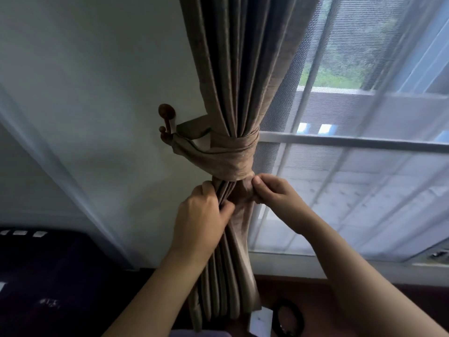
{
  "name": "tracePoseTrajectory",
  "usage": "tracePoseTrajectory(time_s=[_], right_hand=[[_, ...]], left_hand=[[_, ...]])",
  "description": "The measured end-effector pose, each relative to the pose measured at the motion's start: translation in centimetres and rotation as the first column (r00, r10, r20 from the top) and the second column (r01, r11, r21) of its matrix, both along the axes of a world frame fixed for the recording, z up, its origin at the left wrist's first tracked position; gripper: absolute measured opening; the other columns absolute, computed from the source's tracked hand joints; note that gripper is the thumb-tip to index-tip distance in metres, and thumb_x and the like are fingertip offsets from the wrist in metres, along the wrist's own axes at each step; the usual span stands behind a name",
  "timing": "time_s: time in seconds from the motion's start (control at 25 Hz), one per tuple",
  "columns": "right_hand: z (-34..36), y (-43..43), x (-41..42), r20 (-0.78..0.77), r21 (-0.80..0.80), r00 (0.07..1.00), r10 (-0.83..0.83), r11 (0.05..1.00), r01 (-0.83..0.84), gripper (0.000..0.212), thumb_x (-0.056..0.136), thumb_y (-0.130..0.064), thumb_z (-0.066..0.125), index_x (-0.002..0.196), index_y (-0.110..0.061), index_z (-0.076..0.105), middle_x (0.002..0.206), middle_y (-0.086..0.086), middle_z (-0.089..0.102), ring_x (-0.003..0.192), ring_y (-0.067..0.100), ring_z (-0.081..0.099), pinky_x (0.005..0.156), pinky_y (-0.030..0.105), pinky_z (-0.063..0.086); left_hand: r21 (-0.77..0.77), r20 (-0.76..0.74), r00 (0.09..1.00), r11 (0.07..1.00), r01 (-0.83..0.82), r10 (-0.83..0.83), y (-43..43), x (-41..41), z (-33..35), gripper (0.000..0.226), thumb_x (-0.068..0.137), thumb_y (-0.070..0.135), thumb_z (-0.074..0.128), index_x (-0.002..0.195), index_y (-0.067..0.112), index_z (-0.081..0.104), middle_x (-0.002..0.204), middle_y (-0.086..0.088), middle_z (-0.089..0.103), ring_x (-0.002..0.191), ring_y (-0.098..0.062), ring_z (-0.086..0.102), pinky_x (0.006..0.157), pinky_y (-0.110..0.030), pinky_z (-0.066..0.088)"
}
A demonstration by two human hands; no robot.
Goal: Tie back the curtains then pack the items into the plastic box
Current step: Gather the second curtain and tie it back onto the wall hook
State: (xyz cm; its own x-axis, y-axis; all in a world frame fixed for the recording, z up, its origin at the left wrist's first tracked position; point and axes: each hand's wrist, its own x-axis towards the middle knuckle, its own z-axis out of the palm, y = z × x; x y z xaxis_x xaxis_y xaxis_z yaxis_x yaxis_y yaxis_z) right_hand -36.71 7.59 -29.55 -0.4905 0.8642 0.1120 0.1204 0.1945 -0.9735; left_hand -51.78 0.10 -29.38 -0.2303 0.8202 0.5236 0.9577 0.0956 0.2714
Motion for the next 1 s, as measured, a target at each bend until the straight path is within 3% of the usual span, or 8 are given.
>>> tracePoseTrajectory(time_s=[0.16, 0.32, 0.44, 0.52, 0.64, 0.76, 0.84, 1.0], right_hand=[[0.0, -0.2, -0.2, 0.029, -0.125, 0.996, 0.087, 0.989, -0.082, 0.026, 0.094, -0.029, 0.047, 0.078, -0.008, 0.05, 0.065, 0.002, 0.044, 0.058, 0.005, 0.042, 0.06, 0.017, 0.038], [1.0, -0.8, -0.2, -0.092, -0.394, 0.982, 0.166, 0.9, -0.189, 0.018, 0.098, -0.015, 0.046, 0.084, -0.011, 0.058, 0.059, -0.007, 0.05, 0.052, 0.004, 0.041, 0.053, 0.017, 0.036], [0.4, -1.3, 0.1, 0.133, 0.082, 0.979, -0.153, 0.986, 0.143, 0.016, 0.091, -0.027, 0.054, 0.076, -0.027, 0.06, 0.065, -0.013, 0.054, 0.056, 0.002, 0.047, 0.059, 0.024, 0.039], [-0.9, -3.3, 0.0, 0.006, 0.322, 0.87, -0.492, 0.825, 0.464, 0.015, 0.089, -0.03, 0.051, 0.1, -0.028, 0.061, 0.093, -0.006, 0.059, 0.077, 0.003, 0.059, 0.073, 0.024, 0.049], [-2.7, -6.0, -0.5, 0.076, 0.505, 0.894, -0.442, 0.79, 0.348, 0.05, 0.091, -0.024, 0.046, 0.139, -0.012, 0.041, 0.139, -0.001, 0.042, 0.129, 0.01, 0.043, 0.107, 0.021, 0.035], [-2.7, -4.9, -1.5, 0.353, 0.314, 0.92, -0.169, 0.948, 0.054, 0.076, 0.081, -0.019, 0.039, 0.15, -0.011, 0.007, 0.156, -0.004, 0.004, 0.146, 0.008, 0.004, 0.12, 0.027, 0.009], [-1.8, -3.8, -2.2, 0.227, 0.177, 0.97, -0.084, 0.983, 0.044, 0.078, 0.074, -0.015, 0.037, 0.15, -0.011, 0.018, 0.158, 0.003, 0.02, 0.143, 0.003, 0.018, 0.118, 0.031, 0.019], [-2.1, -4.8, -2.9, -0.095, -0.16, 0.995, -0.042, 0.987, 0.026, 0.038, 0.089, -0.001, 0.03, 0.123, -0.004, 0.047, 0.105, 0.005, 0.061, 0.08, -0.012, 0.06, 0.072, 0.008, 0.047]], left_hand=[[-0.131, -0.035, 0.999, 0.991, -0.023, 0.019, -0.4, 0.4, 0.4, 0.035, 0.064, 0.027, 0.081, 0.072, 0.005, 0.055, 0.06, -0.013, 0.059, 0.047, -0.032, 0.06, 0.042, -0.029, 0.042], [-0.201, -0.091, 0.995, 0.978, -0.051, 0.033, 0.2, 0.4, 1.1, 0.031, 0.071, 0.027, 0.078, 0.078, 0.005, 0.058, 0.067, -0.012, 0.064, 0.054, -0.03, 0.065, 0.047, -0.03, 0.046], [-0.207, 0.067, 0.997, 0.977, 0.048, -0.035, 0.0, 0.8, 0.8, 0.029, 0.079, 0.027, 0.07, 0.087, 0.003, 0.058, 0.076, -0.015, 0.064, 0.065, -0.036, 0.065, 0.055, -0.034, 0.046], [-0.115, 0.169, 0.976, 0.981, 0.156, -0.136, -0.8, 0.7, 0.1, 0.035, 0.075, 0.031, 0.069, 0.092, 0.001, 0.061, 0.074, -0.015, 0.063, 0.062, -0.036, 0.063, 0.051, -0.033, 0.046], [-0.05, 0.235, 0.943, 0.966, 0.254, -0.235, -1.4, -1.5, -0.7, 0.052, 0.077, 0.046, 0.053, 0.111, 0.007, 0.06, 0.089, -0.009, 0.064, 0.079, -0.027, 0.063, 0.065, -0.028, 0.048], [-0.208, 0.511, 0.806, 0.867, 0.453, -0.299, -0.6, -3.4, -0.8, 0.066, 0.086, 0.036, 0.054, 0.145, 0.016, 0.03, 0.138, -0.002, 0.046, 0.125, -0.014, 0.044, 0.1, -0.024, 0.037], [-0.367, 0.677, 0.709, 0.744, 0.558, -0.198, -0.3, -3.0, -0.6, 0.068, 0.093, 0.026, 0.048, 0.151, 0.023, 0.011, 0.148, -0.004, 0.038, 0.133, -0.016, 0.038, 0.107, -0.027, 0.032], [-0.416, 0.595, 0.78, 0.755, 0.508, -0.197, -2.3, -1.5, -1.9, 0.052, 0.09, 0.03, 0.039, 0.136, 0.007, 0.033, 0.119, -0.021, 0.06, 0.11, -0.03, 0.057, 0.093, -0.039, 0.045]])
